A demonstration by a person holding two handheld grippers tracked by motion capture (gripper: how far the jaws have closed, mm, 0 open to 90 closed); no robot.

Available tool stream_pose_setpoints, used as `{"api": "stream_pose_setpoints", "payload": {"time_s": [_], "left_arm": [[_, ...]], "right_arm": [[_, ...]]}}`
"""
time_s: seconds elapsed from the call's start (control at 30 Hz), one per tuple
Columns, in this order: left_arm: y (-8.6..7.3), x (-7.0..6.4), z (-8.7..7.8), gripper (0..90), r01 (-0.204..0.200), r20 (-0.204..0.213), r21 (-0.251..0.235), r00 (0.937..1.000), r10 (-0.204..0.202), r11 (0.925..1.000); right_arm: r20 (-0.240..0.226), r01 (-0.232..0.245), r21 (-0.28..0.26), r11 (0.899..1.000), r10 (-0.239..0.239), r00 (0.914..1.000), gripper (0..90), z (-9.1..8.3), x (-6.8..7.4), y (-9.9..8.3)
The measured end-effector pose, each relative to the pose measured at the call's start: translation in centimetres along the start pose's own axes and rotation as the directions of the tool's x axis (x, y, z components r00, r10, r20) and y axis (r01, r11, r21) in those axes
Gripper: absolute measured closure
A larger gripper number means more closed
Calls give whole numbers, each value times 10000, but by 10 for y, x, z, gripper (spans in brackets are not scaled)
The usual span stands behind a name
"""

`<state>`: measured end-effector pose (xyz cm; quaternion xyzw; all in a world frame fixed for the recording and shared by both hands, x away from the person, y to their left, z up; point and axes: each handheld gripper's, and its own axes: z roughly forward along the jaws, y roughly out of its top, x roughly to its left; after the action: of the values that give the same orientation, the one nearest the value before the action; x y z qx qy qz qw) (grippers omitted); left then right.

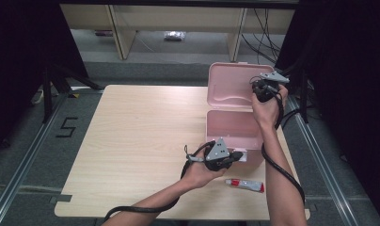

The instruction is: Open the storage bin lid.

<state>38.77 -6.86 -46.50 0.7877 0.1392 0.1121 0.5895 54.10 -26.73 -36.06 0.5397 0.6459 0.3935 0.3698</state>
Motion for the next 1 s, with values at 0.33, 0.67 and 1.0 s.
{"api": "stream_pose_setpoints", "payload": {"time_s": [0.33,0.67,1.0], "left_arm": [[0,0,0,895,-36,0,42,10000,36,10000],[0,0,0,895,-8,0,26,10000,8,10000],[0,0,0,895,11,1,-16,10000,-10,10000]], "right_arm": [[-40,98,456,9989,-97,9999,900,12,1,-2],[-50,24,1071,9942,-18,10000,900,23,2,-8],[-243,-163,1610,9868,205,9995,900,29,-2,-14]]}}
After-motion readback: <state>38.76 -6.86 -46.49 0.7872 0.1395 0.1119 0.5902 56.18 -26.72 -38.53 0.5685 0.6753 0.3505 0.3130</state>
